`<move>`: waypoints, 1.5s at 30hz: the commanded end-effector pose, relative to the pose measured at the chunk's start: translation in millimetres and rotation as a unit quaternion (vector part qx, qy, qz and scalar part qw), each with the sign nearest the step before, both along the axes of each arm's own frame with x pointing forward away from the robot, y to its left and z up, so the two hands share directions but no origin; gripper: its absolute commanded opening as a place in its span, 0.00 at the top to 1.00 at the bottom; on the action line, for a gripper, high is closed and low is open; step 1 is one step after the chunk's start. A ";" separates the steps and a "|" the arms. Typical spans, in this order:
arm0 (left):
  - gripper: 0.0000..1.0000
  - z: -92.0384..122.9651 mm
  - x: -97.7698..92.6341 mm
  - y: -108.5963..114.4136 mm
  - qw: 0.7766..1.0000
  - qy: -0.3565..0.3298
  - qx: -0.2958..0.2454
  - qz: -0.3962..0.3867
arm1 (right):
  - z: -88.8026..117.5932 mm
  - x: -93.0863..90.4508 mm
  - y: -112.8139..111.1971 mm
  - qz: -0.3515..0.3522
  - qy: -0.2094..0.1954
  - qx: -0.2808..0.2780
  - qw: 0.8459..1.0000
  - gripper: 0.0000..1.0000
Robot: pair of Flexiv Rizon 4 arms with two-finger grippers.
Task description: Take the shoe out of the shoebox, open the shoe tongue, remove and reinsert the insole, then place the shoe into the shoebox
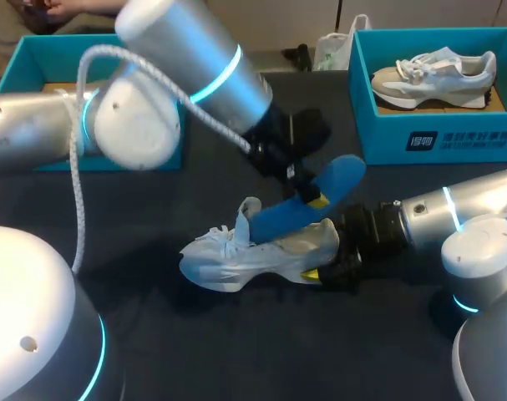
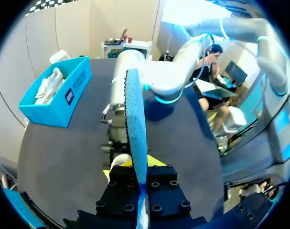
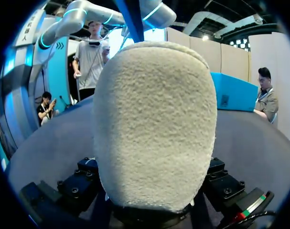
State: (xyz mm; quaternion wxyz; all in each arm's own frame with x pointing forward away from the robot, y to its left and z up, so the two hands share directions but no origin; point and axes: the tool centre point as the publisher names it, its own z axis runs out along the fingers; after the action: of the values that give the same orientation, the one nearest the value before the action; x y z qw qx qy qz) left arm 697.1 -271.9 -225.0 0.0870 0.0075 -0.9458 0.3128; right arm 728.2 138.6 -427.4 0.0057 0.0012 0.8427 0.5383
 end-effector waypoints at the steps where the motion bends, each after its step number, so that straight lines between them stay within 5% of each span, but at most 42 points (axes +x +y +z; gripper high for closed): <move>1: 1.00 33.7 2.4 6.6 1.000 0.021 -0.008 -0.018 | -5.8 2.4 4.0 0.000 0.001 -0.004 1.000 1.00; 20: 1.00 132.5 7.7 -17.9 0.979 0.136 -0.151 0.024 | -5.8 2.4 4.0 0.000 0.001 -0.004 1.000 1.00; 34: 1.00 197.6 9.1 2.2 0.939 0.208 -0.272 0.035 | -5.8 2.4 4.0 0.000 0.001 -0.004 1.000 1.00; 45: 1.00 197.6 9.1 2.2 0.939 0.208 -0.272 0.035 | -5.8 2.4 4.0 0.000 0.001 -0.004 1.000 1.00</move>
State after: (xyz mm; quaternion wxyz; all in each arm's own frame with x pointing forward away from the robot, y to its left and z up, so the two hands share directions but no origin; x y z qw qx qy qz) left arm 706.0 -268.9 -26.9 0.2699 0.0816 -0.7847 0.5520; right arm 728.2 138.6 -427.4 0.0057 0.0012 0.8427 0.5383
